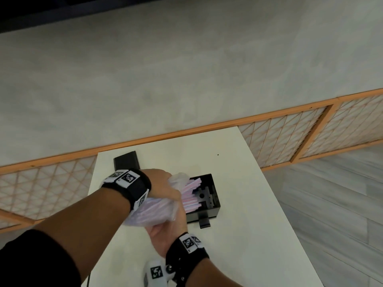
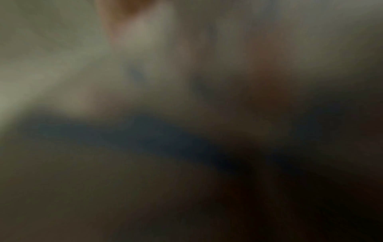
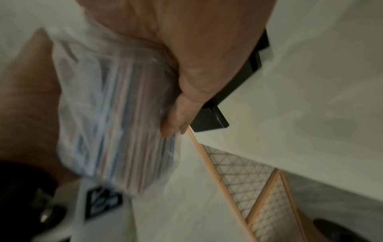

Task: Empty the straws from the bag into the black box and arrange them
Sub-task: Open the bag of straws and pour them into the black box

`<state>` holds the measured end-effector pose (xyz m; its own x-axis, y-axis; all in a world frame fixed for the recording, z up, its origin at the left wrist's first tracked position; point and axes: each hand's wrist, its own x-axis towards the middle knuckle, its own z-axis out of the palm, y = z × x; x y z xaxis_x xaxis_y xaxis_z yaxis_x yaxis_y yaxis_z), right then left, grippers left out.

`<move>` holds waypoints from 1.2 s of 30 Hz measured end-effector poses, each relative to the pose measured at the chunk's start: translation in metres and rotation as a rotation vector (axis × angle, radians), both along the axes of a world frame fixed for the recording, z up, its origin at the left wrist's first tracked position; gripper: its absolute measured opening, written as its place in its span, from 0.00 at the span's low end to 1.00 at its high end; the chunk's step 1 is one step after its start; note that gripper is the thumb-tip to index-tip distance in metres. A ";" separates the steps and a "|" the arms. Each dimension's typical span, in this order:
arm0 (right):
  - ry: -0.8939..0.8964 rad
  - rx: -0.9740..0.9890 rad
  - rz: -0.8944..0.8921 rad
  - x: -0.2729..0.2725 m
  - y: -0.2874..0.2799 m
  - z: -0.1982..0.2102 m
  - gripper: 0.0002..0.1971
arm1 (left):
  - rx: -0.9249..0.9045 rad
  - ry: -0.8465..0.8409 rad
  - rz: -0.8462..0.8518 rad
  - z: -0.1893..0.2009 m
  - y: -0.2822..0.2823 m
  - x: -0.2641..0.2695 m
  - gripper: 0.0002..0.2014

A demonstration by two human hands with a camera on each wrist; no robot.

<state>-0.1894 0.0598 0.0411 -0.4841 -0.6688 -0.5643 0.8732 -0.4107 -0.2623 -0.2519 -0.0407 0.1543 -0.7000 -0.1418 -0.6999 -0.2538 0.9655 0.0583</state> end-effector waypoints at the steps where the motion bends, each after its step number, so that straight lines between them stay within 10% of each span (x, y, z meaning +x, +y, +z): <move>1: -0.021 -0.023 -0.014 0.003 -0.001 0.002 0.27 | -0.019 -0.030 -0.008 -0.002 -0.002 -0.005 0.27; 8: -0.190 -0.173 -0.056 0.009 0.005 0.042 0.38 | -0.142 -0.163 -0.022 0.005 0.004 -0.026 0.27; 13: -0.161 -0.172 0.027 0.008 0.031 0.052 0.55 | -0.065 -0.126 0.108 0.012 -0.012 -0.031 0.55; 22: 0.021 0.005 0.252 0.008 0.079 0.053 0.31 | 0.217 0.119 0.493 0.024 -0.052 0.021 0.48; 28: 0.872 0.450 0.263 -0.001 0.094 0.078 0.17 | 0.600 0.213 1.023 0.005 -0.071 0.087 0.40; 32: 1.895 0.877 0.390 -0.020 0.078 0.089 0.42 | 0.913 0.231 1.206 -0.001 -0.064 0.101 0.37; 36: 2.115 1.094 0.592 -0.040 0.050 0.070 0.65 | 1.140 0.294 1.157 0.012 -0.049 0.089 0.38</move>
